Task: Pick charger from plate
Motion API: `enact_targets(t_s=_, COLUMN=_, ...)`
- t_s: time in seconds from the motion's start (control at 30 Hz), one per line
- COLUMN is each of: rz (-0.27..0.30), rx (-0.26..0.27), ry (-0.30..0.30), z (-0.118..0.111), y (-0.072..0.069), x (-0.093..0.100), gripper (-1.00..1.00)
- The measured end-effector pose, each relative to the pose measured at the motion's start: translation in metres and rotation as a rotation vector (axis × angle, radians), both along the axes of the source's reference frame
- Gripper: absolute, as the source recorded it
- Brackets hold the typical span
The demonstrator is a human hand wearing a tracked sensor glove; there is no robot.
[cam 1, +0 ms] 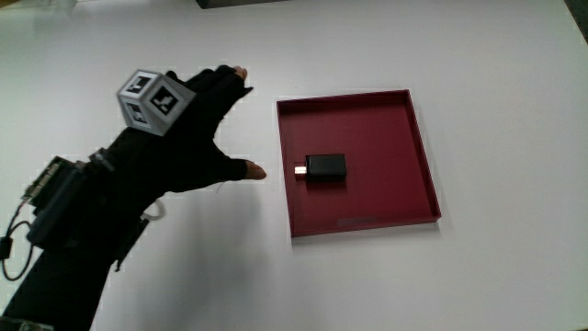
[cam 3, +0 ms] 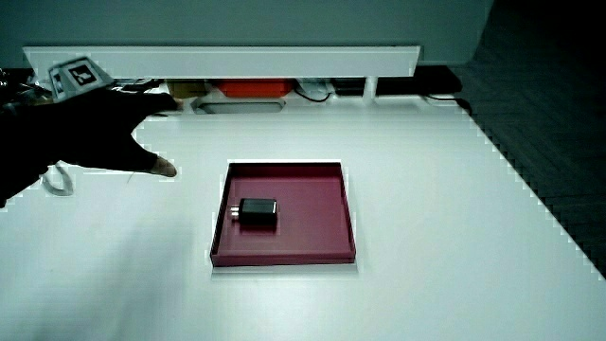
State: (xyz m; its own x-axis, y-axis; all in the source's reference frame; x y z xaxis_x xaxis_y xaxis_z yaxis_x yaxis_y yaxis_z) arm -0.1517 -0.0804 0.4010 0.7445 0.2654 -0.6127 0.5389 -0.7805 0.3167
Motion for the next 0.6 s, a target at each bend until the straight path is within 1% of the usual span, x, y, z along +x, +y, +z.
enact_targets(t_s=0.03, rz=-0.020, rx=-0.045, ry=-0.031, z=-0.002, y=0.002, x=0.004, gripper=0.00)
enact_targets(t_s=0.1, rz=-0.021, rx=-0.045, ry=-0.039, z=0.003, y=0.003, x=0.009, gripper=0.00)
enact_targets(t_s=0.13, rz=-0.036, rx=-0.067, ry=-0.058, z=0.004, y=0.005, x=0.011, gripper=0.00)
enact_targets(t_s=0.17, rz=-0.013, rx=-0.057, ry=-0.040, z=0.010, y=0.004, x=0.013, gripper=0.00)
enact_targets(t_s=0.2, rz=-0.024, rx=-0.093, ry=-0.009, z=0.015, y=0.005, x=0.015, gripper=0.00)
enact_targets(t_s=0.23, rz=-0.044, rx=-0.115, ry=-0.059, z=0.010, y=0.007, x=0.020, gripper=0.00)
enact_targets(t_s=0.27, rz=-0.040, rx=-0.112, ry=-0.059, z=0.013, y=0.007, x=0.022, gripper=0.00)
enact_targets(t_s=0.3, rz=-0.027, rx=-0.087, ry=-0.050, z=0.018, y=0.007, x=0.025, gripper=0.00)
enact_targets(t_s=0.33, rz=-0.020, rx=-0.097, ry=-0.052, z=0.022, y=0.008, x=0.028, gripper=0.00)
enact_targets(t_s=0.37, rz=0.005, rx=-0.073, ry=-0.040, z=0.028, y=0.008, x=0.032, gripper=0.00)
enact_targets(t_s=0.4, rz=0.008, rx=-0.076, ry=-0.054, z=0.032, y=0.010, x=0.036, gripper=0.00)
enact_targets(t_s=0.43, rz=-0.001, rx=-0.083, ry=-0.081, z=0.032, y=0.011, x=0.040, gripper=0.00)
enact_targets(t_s=0.47, rz=0.007, rx=-0.072, ry=-0.091, z=0.035, y=0.012, x=0.043, gripper=0.00)
enact_targets(t_s=0.5, rz=0.007, rx=-0.097, ry=-0.082, z=0.038, y=0.013, x=0.046, gripper=0.00)
enact_targets(t_s=0.53, rz=0.007, rx=-0.093, ry=-0.079, z=0.044, y=0.014, x=0.048, gripper=0.00)
enact_targets(t_s=0.57, rz=0.008, rx=-0.111, ry=-0.077, z=0.047, y=0.015, x=0.051, gripper=0.00)
enact_targets(t_s=0.6, rz=0.014, rx=-0.104, ry=-0.082, z=0.050, y=0.016, x=0.054, gripper=0.00)
